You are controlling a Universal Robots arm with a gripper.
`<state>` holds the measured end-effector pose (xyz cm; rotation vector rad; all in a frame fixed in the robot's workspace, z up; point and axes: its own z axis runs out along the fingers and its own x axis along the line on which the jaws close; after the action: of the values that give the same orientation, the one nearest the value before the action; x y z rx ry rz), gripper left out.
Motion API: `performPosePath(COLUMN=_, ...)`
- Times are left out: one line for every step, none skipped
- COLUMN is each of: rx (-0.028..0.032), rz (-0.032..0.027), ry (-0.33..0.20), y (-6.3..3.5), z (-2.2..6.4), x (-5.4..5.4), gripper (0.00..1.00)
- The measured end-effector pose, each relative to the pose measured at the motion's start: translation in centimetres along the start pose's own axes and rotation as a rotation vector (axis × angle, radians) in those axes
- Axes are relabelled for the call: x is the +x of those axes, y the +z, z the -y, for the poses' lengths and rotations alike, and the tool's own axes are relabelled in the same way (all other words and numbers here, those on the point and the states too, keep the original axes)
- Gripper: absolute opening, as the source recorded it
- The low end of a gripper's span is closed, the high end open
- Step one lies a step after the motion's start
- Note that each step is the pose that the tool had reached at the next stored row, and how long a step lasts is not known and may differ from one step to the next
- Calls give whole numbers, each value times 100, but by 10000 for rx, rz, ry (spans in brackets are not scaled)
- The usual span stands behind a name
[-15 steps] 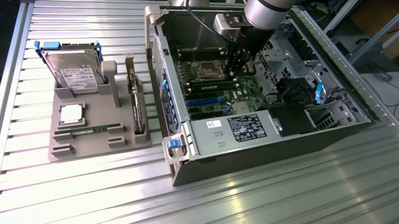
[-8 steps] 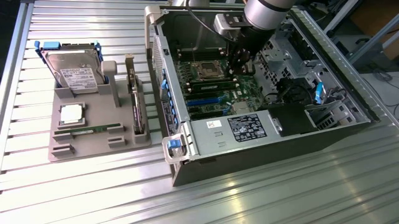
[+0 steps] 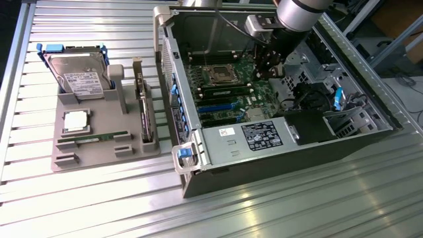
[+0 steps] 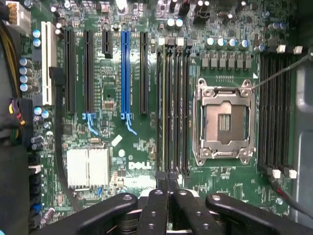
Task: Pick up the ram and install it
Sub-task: 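Press down the ram until it locks into place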
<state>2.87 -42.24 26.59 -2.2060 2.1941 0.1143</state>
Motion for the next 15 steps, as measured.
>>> performPosePath(rx=0, rz=0, ry=1, y=0, z=1, x=0, gripper=11)
performPosePath(rx=0, rz=2, ry=0, y=5, z=1, x=1, gripper=11)
performPosePath(rx=0, rz=0, ry=0, y=31, z=3, x=3, gripper=11)
performPosePath(rx=0, rz=0, ry=0, y=55, z=4, x=4, gripper=11)
performPosePath(rx=0, rz=1, ry=-1, y=80, z=5, x=6, gripper=11)
performPosePath(rx=-1, rz=-2, ry=0, y=82, z=5, x=6, gripper=11)
performPosePath(rx=-1, rz=-2, ry=0, y=82, z=5, x=7, gripper=11)
performPosePath(rx=0, rz=3, ry=-1, y=86, z=6, x=0, gripper=11)
performPosePath(rx=0, rz=1, ry=-1, y=89, z=6, x=-15, gripper=11)
performPosePath(rx=0, rz=0, ry=0, y=91, z=6, x=-14, gripper=11)
performPosePath(rx=0, rz=0, ry=-1, y=115, z=7, x=-13, gripper=11)
performPosePath(rx=0, rz=0, ry=-1, y=151, z=8, x=-10, gripper=11)
performPosePath(rx=0, rz=0, ry=0, y=171, z=8, x=-9, gripper=11)
performPosePath(rx=0, rz=0, ry=-1, y=186, z=9, x=-8, gripper=11)
performPosePath(rx=0, rz=-1, ry=0, y=186, z=9, x=-7, gripper=11)
